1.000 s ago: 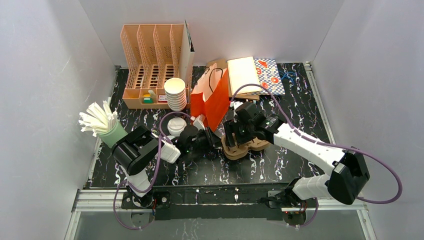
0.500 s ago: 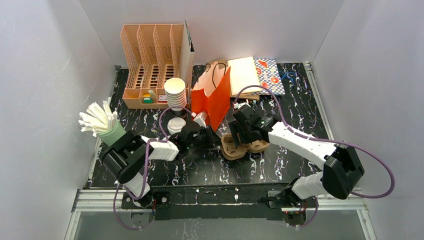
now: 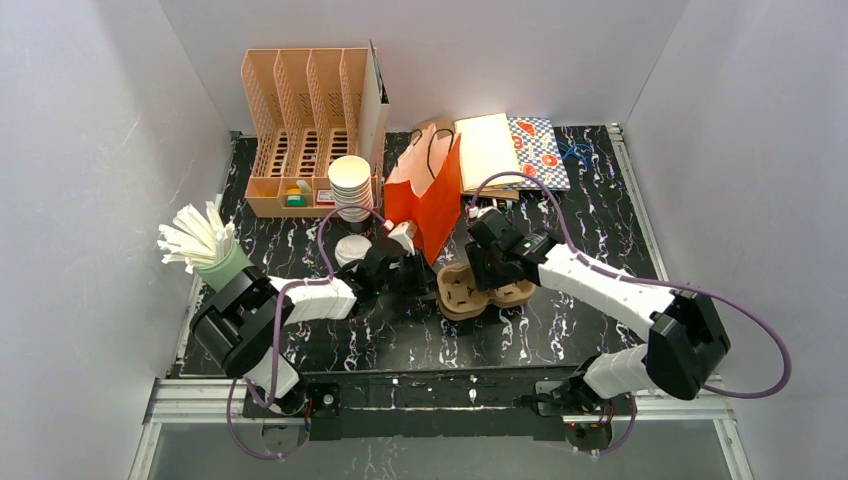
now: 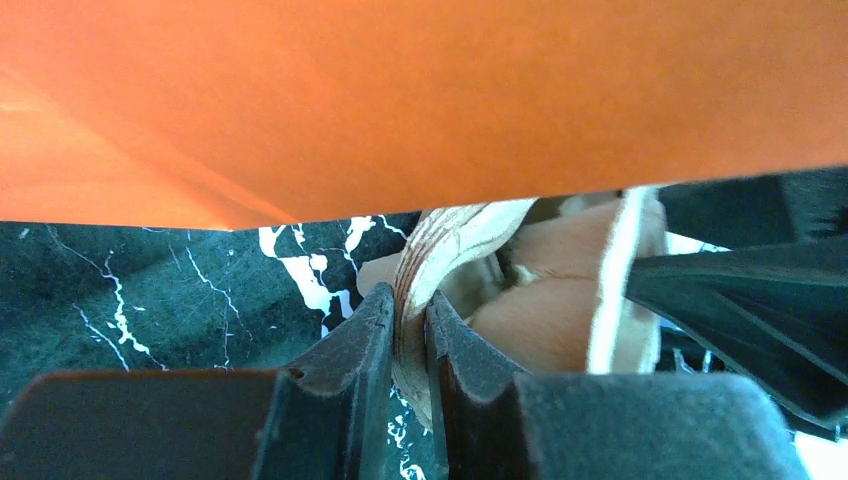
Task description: Pack the takeout coffee
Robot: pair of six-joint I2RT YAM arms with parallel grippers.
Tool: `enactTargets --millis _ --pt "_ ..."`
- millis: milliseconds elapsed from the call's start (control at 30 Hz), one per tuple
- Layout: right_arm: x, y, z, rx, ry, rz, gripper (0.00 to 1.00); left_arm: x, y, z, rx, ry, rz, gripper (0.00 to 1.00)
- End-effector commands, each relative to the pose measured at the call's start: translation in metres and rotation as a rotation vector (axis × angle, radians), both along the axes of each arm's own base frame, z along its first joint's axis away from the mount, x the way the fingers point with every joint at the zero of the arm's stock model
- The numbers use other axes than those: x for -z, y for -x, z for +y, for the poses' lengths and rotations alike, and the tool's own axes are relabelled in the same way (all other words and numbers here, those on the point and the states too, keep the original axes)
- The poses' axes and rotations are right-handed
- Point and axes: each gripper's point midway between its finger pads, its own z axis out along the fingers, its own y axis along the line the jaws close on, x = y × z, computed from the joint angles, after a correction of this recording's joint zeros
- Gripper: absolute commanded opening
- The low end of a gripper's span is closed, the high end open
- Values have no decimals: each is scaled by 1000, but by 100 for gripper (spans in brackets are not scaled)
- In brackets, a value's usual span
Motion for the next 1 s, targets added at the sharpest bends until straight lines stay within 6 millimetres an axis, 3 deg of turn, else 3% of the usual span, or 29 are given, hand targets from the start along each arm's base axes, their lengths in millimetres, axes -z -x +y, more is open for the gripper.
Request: enactTargets --millis 0,300,533,700,767,967 --pt "-45 2 15 -12 -155 -64 40 -3 -9 12 -21 -124 -55 11" --pt "-76 5 2 23 -174 -122 40 -6 -9 17 -25 -176 -72 11" --pt "-128 -6 -23 119 -208 -301 39 -14 -3 8 -18 -139 -62 15" --pt "-140 -3 -30 135 -242 -346 38 -21 3 2 -29 -62 -36 30" --pt "-141 0 -26 109 -267 -337 38 -27 6 1 -28 -32 -35 40" --pt "-141 12 -11 30 -320 -283 38 -44 17 5 -32 34 -36 55"
